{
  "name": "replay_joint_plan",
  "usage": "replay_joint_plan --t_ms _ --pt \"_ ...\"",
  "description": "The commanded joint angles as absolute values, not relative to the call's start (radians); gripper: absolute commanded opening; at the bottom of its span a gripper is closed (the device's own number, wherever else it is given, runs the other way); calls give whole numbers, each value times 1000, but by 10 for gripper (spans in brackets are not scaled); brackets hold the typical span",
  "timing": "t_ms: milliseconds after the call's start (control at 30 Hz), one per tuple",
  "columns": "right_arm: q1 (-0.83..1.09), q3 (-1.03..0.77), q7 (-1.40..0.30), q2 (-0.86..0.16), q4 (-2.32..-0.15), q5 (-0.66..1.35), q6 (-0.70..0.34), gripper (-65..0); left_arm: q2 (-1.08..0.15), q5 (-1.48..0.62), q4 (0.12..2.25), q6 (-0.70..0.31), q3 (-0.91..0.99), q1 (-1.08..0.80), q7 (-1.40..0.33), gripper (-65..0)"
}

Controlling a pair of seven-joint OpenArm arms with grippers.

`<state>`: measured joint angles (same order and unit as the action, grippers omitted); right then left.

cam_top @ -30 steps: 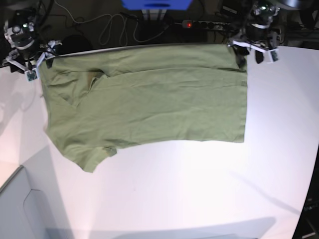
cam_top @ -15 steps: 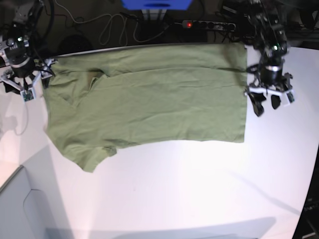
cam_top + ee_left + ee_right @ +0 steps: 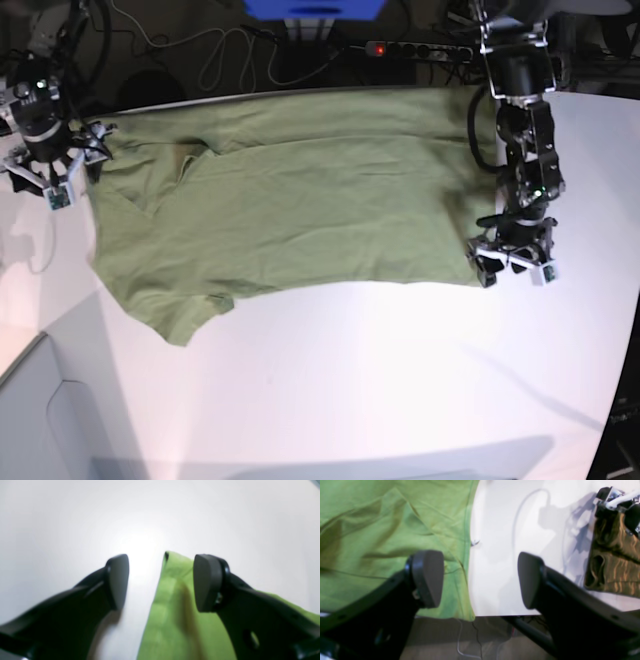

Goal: Fold the T-shirt properly
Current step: 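Reach both grippers down to the hem edge of the shirt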

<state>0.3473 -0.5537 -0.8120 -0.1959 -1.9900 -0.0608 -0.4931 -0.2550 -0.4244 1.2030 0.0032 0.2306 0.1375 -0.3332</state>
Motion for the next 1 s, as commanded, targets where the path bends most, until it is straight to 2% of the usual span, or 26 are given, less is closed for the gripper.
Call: replay_joint_plan --t_ms 0,567,633,867,967 --pt "346 -552 -796 -206 -2005 -54 -501 -205 -268 -432 1201 -1 220 171 -308 -262" --pt "341 -552 -796 -208 -2005 -54 -501 -205 -263 -432 1066 1 170 226 -306 -279" --pt "321 -552 -796 -208 -2005 -54 -499 -205 -263 -432 1063 1 170 226 -306 -335" --pt "196 -549 -796 -206 -1982 -54 -499 -204 -260 -432 1063 1 170 226 -306 -639" --pt "77 -501 -791 -213 -1893 -54 -499 -204 -260 -432 1061 2 168 226 -306 -650"
